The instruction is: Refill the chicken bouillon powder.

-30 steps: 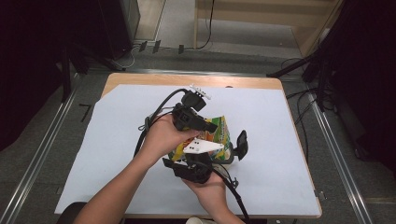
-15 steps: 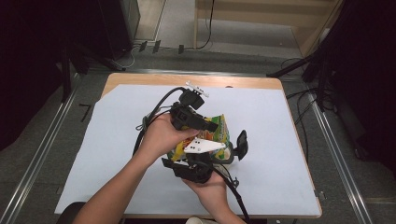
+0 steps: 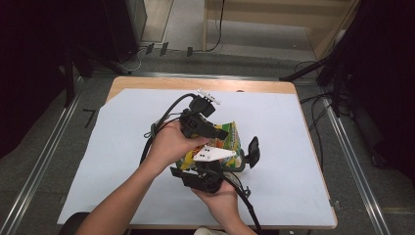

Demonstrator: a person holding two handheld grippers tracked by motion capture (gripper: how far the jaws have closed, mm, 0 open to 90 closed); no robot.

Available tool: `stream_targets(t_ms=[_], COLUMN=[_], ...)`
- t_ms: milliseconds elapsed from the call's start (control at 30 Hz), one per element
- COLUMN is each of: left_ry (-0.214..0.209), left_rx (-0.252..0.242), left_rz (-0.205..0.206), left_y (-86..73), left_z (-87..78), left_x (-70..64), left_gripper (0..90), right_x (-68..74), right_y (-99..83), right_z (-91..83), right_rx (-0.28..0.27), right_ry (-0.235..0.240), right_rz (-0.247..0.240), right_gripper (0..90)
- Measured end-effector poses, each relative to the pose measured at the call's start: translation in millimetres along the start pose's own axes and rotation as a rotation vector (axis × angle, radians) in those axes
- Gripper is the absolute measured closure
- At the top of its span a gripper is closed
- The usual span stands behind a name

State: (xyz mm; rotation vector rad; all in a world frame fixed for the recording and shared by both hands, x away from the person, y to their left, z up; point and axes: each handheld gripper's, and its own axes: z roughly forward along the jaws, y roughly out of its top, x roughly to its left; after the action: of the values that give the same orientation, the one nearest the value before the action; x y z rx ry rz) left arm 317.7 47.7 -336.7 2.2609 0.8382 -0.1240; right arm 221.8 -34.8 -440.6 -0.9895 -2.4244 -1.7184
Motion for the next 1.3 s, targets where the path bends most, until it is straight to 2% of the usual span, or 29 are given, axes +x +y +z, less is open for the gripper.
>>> stream_targets(t_ms=[200,400,800,933,1033,1300], left_ry=[0.023,0.019,-0.047,-0.038,-0.026,-0.032], left_rx=[0.014,0.010,-0.013,-0.004,0.009,-0.001], left_rz=[0.022,0.025,-0.011,-0.014,-0.017,-0.025], left_y=[-0.7,-0.8,2.2,2.3,2.6,4.0], left_z=[2.6,4.0,-2.2,-0.2,4.0,0.8], left_x=[-4.3,-7.3,1.9,2.9,4.3,6.5], left_gripper=[79.0,79.1,77.2,77.4,77.6,77.8], right_x=[1.0,0.2,-0.3,-0.9,-4.1,-4.6], right_y=[-2.2,-4.5,1.4,2.5,1.7,4.9], right_z=[-0.6,-3.3,-5.3,-4.7,-2.8,-2.3], right_rx=[-0.003,-0.005,-0.005,0.005,0.018,0.021], right_ry=[-0.011,-0.015,0.001,0.004,0.015,0.018], right_rz=[-0.003,-0.004,0.006,0.007,0.029,0.034], right_gripper=[69.6,70.5,71.0,70.8,70.6,69.9])
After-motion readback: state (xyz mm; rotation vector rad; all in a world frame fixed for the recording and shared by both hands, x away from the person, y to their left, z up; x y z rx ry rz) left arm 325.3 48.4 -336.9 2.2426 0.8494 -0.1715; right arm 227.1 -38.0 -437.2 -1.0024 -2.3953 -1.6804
